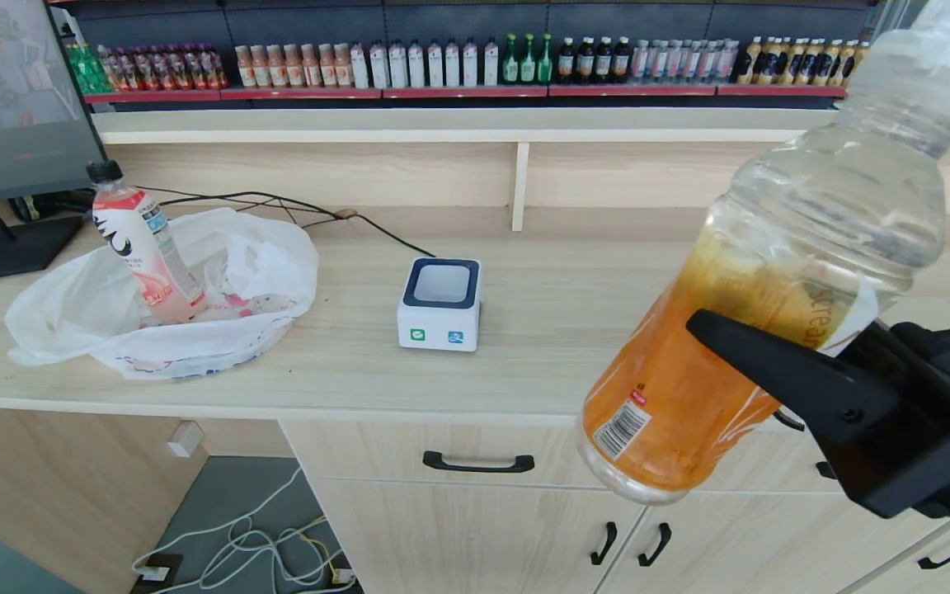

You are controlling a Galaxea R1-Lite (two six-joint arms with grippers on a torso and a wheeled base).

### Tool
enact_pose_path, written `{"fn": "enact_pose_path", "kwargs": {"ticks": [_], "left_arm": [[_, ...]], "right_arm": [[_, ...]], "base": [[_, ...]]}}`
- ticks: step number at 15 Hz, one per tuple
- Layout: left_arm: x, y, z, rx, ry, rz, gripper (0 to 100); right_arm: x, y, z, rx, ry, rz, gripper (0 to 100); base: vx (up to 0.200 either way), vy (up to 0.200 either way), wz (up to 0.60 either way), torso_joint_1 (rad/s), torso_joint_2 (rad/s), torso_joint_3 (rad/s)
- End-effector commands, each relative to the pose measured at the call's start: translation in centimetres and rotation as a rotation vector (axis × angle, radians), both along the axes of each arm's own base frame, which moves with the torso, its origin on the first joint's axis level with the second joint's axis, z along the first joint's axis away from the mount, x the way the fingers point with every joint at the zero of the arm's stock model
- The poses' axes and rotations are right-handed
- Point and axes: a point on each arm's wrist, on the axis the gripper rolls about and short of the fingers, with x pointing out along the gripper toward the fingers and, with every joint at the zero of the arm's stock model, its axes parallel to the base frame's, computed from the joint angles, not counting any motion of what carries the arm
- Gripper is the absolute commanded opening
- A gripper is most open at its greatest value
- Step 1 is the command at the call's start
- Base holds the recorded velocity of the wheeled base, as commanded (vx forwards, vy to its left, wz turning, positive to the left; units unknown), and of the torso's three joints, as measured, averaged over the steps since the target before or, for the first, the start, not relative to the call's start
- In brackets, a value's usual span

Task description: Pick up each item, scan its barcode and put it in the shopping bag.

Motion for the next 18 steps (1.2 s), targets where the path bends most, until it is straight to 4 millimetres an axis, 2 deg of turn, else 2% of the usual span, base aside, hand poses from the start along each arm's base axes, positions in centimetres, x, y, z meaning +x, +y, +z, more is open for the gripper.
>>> {"fn": "enact_pose_path", "kwargs": {"ticks": [1, 4, 5, 9, 14, 18], "left_arm": [[0.0, 0.0, 0.0, 0.000, -0.001, 0.000, 100], [0.0, 0.0, 0.0, 0.000, -0.001, 0.000, 100], [0.0, 0.0, 0.0, 0.000, -0.001, 0.000, 100], [0.0, 0.0, 0.0, 0.000, -0.001, 0.000, 100], [0.0, 0.0, 0.0, -0.002, -0.001, 0.000, 100], [0.0, 0.0, 0.0, -0.003, -0.001, 0.000, 100]], "right_arm": [[0.9, 0.3, -0.5, 0.000, -0.007, -0.142, 0], [2.4, -0.3, -1.7, -0.099, 0.010, -0.582, 0], [2.5, -0.4, -1.7, -0.126, -0.016, -0.632, 0], [3.0, -1.5, -2.3, -0.141, 0.002, -0.686, 0], [2.0, -2.6, -3.0, -0.142, 0.025, -0.700, 0], [1.6, -2.9, -3.0, -0.142, 0.026, -0.698, 0]], "base": [[0.000, 0.000, 0.00, 0.000, 0.00, 0.000], [0.000, 0.000, 0.00, 0.000, 0.00, 0.000], [0.000, 0.000, 0.00, 0.000, 0.00, 0.000], [0.000, 0.000, 0.00, 0.000, 0.00, 0.000], [0.000, 0.000, 0.00, 0.000, 0.00, 0.000], [0.100, 0.200, 0.00, 0.004, 0.00, 0.001]]}}
